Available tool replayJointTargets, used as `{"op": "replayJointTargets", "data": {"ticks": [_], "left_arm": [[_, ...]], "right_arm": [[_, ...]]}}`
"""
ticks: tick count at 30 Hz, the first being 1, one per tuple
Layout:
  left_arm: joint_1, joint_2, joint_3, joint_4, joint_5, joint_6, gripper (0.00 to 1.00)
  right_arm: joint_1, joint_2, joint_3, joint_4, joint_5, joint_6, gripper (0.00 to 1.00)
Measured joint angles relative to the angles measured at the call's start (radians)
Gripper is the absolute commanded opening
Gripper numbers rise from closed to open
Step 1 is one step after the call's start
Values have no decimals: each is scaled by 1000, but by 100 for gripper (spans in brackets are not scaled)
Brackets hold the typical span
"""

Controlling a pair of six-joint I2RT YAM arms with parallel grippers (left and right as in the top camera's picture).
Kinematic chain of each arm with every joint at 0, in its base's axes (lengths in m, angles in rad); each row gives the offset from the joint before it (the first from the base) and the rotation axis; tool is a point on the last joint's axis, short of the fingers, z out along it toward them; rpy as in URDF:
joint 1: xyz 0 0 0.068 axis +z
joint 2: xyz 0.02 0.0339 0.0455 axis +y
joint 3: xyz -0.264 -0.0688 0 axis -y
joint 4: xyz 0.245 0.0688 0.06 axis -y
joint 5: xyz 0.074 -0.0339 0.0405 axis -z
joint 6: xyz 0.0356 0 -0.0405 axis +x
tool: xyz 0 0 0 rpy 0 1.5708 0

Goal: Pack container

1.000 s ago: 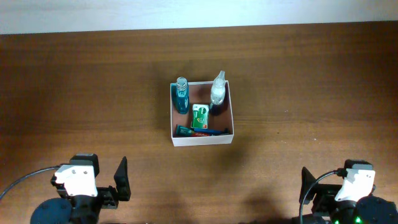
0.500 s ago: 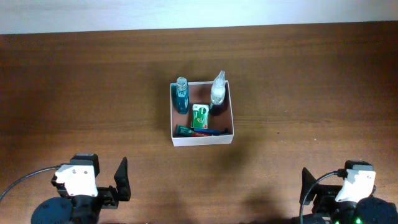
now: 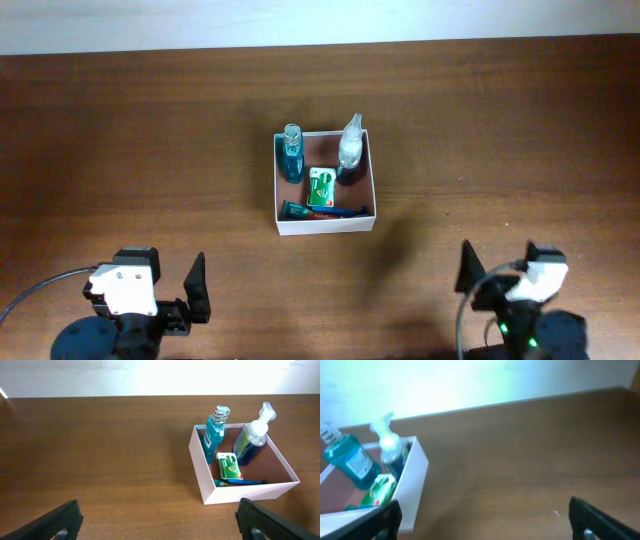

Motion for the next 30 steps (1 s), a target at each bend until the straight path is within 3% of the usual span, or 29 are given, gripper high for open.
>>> {"op": "replayJointTargets", "data": {"ticks": [6, 9, 16, 30], "left_arm": [[0, 0, 0, 0, 0, 0, 99], [0, 0, 0, 0, 0, 0, 99], [0, 0, 0, -2, 0, 0, 99], [0, 0, -1, -1, 0, 0, 99]], "right_arm": [[-1, 0, -194, 353, -10, -62, 98], [-1, 0, -245, 438, -11, -141, 98], [-1, 0, -351, 467, -21, -250, 98], [-1, -1, -354, 468, -80, -271, 98]]}}
